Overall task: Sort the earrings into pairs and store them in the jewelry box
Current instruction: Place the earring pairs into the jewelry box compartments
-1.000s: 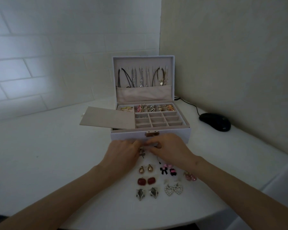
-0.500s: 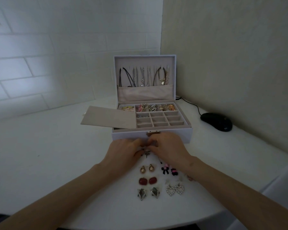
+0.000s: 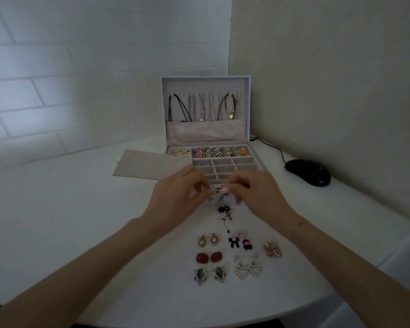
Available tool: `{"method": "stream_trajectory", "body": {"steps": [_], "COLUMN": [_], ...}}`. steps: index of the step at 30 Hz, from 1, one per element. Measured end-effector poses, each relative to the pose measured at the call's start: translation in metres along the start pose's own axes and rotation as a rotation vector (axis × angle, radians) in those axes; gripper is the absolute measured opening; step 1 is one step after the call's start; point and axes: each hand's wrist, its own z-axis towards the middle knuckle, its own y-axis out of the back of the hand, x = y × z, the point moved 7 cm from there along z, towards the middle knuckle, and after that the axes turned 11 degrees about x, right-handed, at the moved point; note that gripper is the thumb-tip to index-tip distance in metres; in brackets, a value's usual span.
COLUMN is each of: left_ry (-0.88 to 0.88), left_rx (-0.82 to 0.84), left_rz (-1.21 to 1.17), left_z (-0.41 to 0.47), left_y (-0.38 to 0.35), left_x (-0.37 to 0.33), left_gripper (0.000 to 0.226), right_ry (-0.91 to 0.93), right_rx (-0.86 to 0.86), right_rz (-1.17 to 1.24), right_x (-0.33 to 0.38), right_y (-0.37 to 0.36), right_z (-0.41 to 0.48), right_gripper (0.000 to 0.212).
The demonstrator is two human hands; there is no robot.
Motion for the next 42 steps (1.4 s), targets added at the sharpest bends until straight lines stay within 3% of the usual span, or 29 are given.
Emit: {"method": "stream_trajectory", "body": {"steps": [7, 13, 18, 22, 25, 30, 35, 42], "left_ry": [0.137, 0.218, 0.222, 0.222, 0.209, 0.241, 0.256, 0.161], "left_rx": [0.065, 0.193, 0.235, 0.272, 0.247, 0.189, 0.156, 0.06], "left_rz": [-0.304, -0.419, -0.343, -0.07, 0.041, 0.087, 0.093, 0.053], "left_z": [0.07, 0.11, 0.117, 0.115, 0.112, 0.108, 0.103, 0.076], "left_y": [0.002, -0.03, -0.045, -0.044, -0.037, -0.028, -0.023, -0.005], "left_x": [0.013, 0.026, 0.029, 0.033, 0.033, 0.036, 0.034, 0.02], "left_gripper": [0.008, 0.015, 0.014, 0.006, 0.012, 0.016, 0.017, 0.013], "right_ry": [-0.047, -0.079, -0.082, -0.102, -0.125, -0.131, -0.121, -0.12], "right_rx": [-0.135, -0.189, -0.185, -0.176, -0.162, -0.141, -0.131, -0.182], "right_rz": [0.36, 0.365, 0.403, 0.396, 0.398, 0.372, 0.137, -0.028], "right_x": [-0.022, -0.035, -0.042, -0.047, -0.049, -0.046, -0.039, -0.045], "right_y": [0.039, 0.047, 0.045, 0.042, 0.037, 0.03, 0.024, 0.039], "right_z": [0.033, 0.057, 0.067, 0.072, 0.077, 0.088, 0.098, 0.078], "right_gripper": [0.018, 0.021, 0.015, 0.021, 0.021, 0.013, 0.017, 0.012]}}
